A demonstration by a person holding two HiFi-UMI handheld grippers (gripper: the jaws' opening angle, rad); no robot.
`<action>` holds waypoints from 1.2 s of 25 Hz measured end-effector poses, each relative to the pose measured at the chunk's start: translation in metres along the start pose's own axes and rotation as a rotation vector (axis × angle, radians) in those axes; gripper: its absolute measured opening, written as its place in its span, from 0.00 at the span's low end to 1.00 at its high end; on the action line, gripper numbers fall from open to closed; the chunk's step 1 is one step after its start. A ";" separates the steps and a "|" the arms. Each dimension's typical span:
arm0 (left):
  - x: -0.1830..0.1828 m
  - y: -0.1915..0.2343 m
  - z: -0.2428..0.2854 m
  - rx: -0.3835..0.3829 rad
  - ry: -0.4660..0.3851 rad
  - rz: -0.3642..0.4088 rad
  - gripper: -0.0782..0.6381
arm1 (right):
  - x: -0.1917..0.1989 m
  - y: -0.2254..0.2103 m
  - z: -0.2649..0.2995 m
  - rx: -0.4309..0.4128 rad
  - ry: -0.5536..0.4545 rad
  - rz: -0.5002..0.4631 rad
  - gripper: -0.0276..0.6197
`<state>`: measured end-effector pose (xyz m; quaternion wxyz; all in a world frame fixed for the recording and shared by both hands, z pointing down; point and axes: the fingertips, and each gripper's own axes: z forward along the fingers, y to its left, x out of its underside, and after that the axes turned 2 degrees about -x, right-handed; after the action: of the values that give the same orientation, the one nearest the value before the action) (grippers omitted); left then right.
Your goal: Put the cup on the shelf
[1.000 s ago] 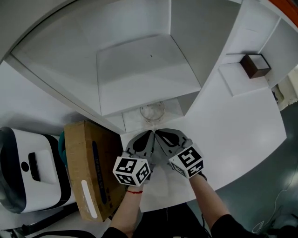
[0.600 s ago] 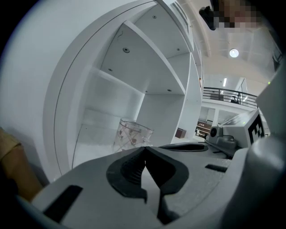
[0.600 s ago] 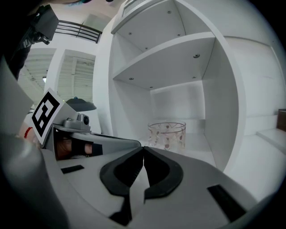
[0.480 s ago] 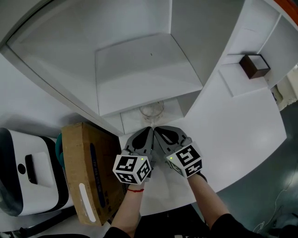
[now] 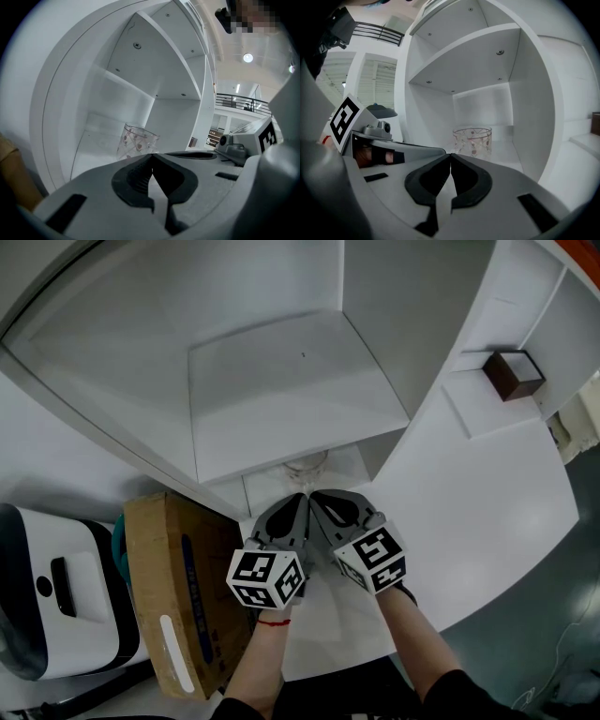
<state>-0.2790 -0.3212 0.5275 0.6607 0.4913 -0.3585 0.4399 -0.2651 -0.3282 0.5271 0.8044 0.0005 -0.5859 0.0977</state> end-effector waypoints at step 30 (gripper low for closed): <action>-0.012 0.011 0.008 -0.036 0.009 0.007 0.12 | -0.012 -0.007 0.014 -0.024 -0.006 0.015 0.05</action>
<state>-0.2936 -0.3302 0.5228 0.6695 0.4763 -0.3651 0.4377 -0.2812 -0.3383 0.5210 0.8019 -0.0135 -0.5894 0.0968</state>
